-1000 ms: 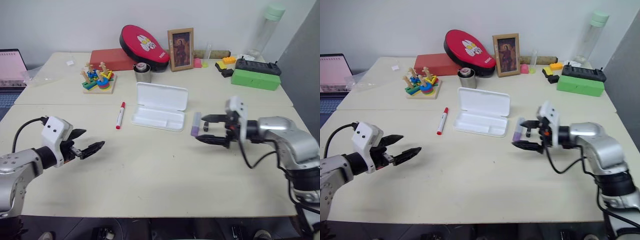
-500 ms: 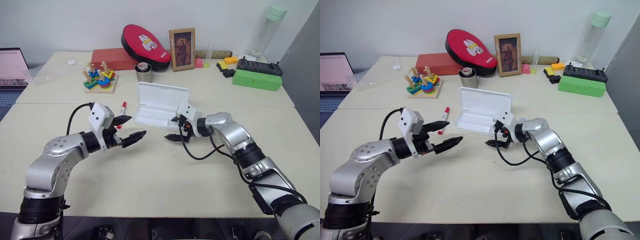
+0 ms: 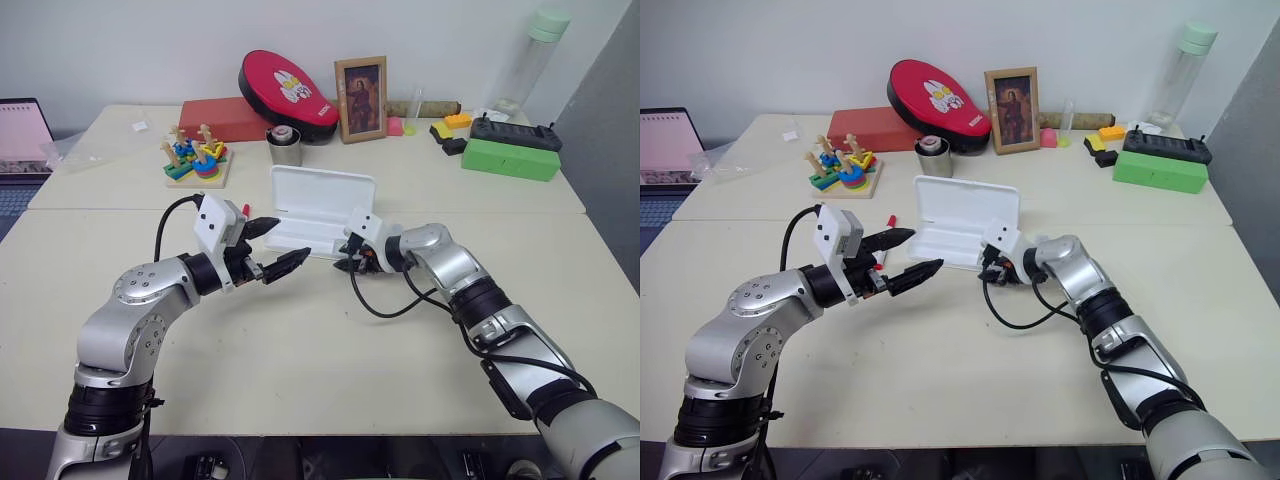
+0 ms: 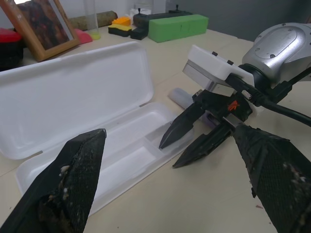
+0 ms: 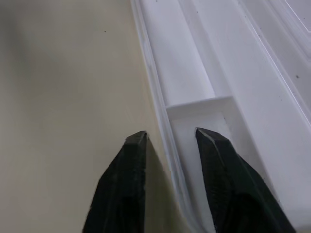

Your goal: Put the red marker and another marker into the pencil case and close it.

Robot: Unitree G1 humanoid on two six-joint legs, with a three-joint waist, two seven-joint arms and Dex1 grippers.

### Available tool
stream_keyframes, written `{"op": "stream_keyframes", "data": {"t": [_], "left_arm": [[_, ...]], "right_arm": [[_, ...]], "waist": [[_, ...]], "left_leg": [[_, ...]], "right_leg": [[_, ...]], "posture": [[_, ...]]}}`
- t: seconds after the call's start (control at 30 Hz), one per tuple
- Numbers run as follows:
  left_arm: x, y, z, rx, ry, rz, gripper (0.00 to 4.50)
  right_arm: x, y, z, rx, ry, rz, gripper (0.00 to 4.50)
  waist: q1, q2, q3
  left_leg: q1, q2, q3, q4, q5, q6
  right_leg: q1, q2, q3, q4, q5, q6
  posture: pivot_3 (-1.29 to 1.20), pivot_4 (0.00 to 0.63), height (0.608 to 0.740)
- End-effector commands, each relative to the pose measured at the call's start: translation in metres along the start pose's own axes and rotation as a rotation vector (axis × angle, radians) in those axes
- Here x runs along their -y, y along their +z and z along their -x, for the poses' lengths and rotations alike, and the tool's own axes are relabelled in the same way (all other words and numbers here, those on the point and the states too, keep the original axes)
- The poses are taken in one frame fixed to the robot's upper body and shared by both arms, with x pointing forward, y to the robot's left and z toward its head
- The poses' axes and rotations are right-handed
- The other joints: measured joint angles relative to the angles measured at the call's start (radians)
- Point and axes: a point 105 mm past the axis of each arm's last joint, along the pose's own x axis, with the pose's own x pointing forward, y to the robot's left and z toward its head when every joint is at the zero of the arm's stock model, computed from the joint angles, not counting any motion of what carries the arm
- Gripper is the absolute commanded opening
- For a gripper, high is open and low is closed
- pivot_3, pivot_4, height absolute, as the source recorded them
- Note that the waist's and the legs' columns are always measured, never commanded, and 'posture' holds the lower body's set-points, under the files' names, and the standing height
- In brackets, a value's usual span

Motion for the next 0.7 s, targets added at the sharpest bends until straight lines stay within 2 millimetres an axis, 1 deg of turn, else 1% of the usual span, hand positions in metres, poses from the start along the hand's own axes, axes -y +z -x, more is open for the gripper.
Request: {"op": "stream_keyframes", "data": {"t": [0.03, 0.07, 0.1, 0.13, 0.23, 0.27, 0.37, 0.4, 0.47, 0.57, 0.63, 0.7], "left_arm": [[0.0, 0.019, 0.003, 0.049, -0.004, -0.058, 4.5], [-0.001, 0.02, 0.003, 0.05, -0.004, -0.058, 4.5], [-0.001, 0.02, 0.003, 0.05, -0.004, -0.059, 4.5], [-0.001, 0.02, 0.003, 0.05, -0.005, -0.06, 4.5], [0.001, 0.02, 0.003, 0.046, -0.015, -0.064, 4.5], [0.002, 0.02, 0.003, 0.043, -0.021, -0.068, 4.5], [0.005, 0.021, 0.007, 0.034, -0.035, -0.074, 4.5], [0.006, 0.021, 0.01, 0.028, -0.039, -0.075, 4.5], [0.008, 0.02, 0.016, 0.016, -0.045, -0.074, 4.5], [0.013, 0.017, 0.026, -0.007, -0.056, -0.059, 4.5], [0.019, 0.013, 0.033, -0.033, -0.07, -0.048, 4.5], [0.026, 0.008, 0.038, -0.064, -0.089, -0.039, 4.5]], "right_arm": [[-0.002, 0.007, 0.002, 0.027, 0.005, 0.032, 0.57], [-0.002, 0.008, 0.003, 0.03, 0.006, 0.036, 0.27], [-0.003, 0.009, 0.004, 0.034, 0.008, 0.044, 0.1], [-0.003, 0.01, 0.005, 0.036, 0.007, 0.049, 0.04], [-0.006, 0.015, 0.009, 0.056, 0.011, 0.086, 0.04], [-0.01, 0.02, 0.011, 0.082, 0.026, 0.111, 0.04], [-0.029, 0.039, 0.023, 0.184, 0.102, 0.189, 0.04], [-0.036, 0.042, 0.028, 0.199, 0.125, 0.202, 0.04], [-0.049, 0.04, 0.035, 0.195, 0.158, 0.243, 0.04], [-0.068, 0.031, 0.041, 0.177, 0.2, 0.259, 0.04], [-0.083, 0.024, 0.043, 0.167, 0.237, 0.27, 0.04], [-0.097, 0.014, 0.042, 0.143, 0.269, 0.284, 0.04]], "waist": [[0.0, 0.0, 0.0], [0.0, 0.0, 0.0], [-0.001, 0.0, 0.0], [-0.001, 0.0, 0.0], [-0.001, 0.0, 0.0], [-0.001, 0.0, 0.0], [0.0, 0.0, 0.0], [0.0, 0.0, 0.0], [-0.002, 0.0, 0.0], [-0.002, 0.0, 0.0], [-0.001, 0.0, 0.0], [0.002, 0.0, 0.0]], "left_leg": [[0.0, 0.0, 0.0, 0.0, 0.0, 0.0], [0.0, 0.0, 0.0, 0.0, 0.0, 0.0], [0.0, 0.0, 0.0, 0.0, 0.0, 0.0], [0.0, 0.0, 0.0, 0.0, 0.0, 0.0], [0.0, 0.0, 0.0, 0.0, 0.0, 0.0], [0.0, 0.0, 0.0, 0.0, 0.0, 0.0], [-0.001, 0.0, 0.0, 0.0, 0.0, 0.0], [-0.001, 0.0, 0.0, 0.0, 0.0, 0.0], [-0.001, 0.0, 0.0, 0.0, 0.0, 0.0], [-0.001, 0.0, 0.0, 0.0, 0.0, 0.0], [-0.001, 0.0, 0.0, 0.0, 0.0, 0.0], [-0.001, 0.0, 0.0, 0.0, 0.0, 0.0]], "right_leg": [[0.0, 0.0, 0.0, 0.0, 0.0, 0.0], [0.0, 0.0, 0.0, 0.0, 0.0, 0.0], [0.0, 0.0, 0.0, 0.0, 0.0, 0.0], [0.0, 0.0, 0.0, 0.0, 0.0, 0.0], [0.0, 0.0, 0.0, 0.0, 0.0, 0.0], [0.0, 0.0, 0.0, 0.0, 0.0, 0.0], [-0.001, 0.0, 0.0, 0.0, 0.0, 0.0], [-0.001, 0.0, 0.0, 0.0, 0.0, 0.0], [-0.001, 0.0, 0.0, -0.001, 0.0, 0.0], [-0.001, 0.0, 0.0, -0.001, 0.0, 0.0], [-0.001, 0.0, 0.0, -0.001, 0.0, 0.0], [0.0, 0.0, 0.0, -0.001, 0.0, 0.0]], "posture": [[0.0, 0.15, 0.74], [0.0, 0.15, 0.74], [0.0, 0.15, 0.74], [0.0, 0.15, 0.74], [0.0, 0.15, 0.74], [0.0, 0.15, 0.74], [0.0, 0.15, 0.74], [0.0, 0.15, 0.74], [0.0, 0.15, 0.74], [0.0, 0.15, 0.74], [0.0, 0.15, 0.74], [0.0, 0.15, 0.74]]}}
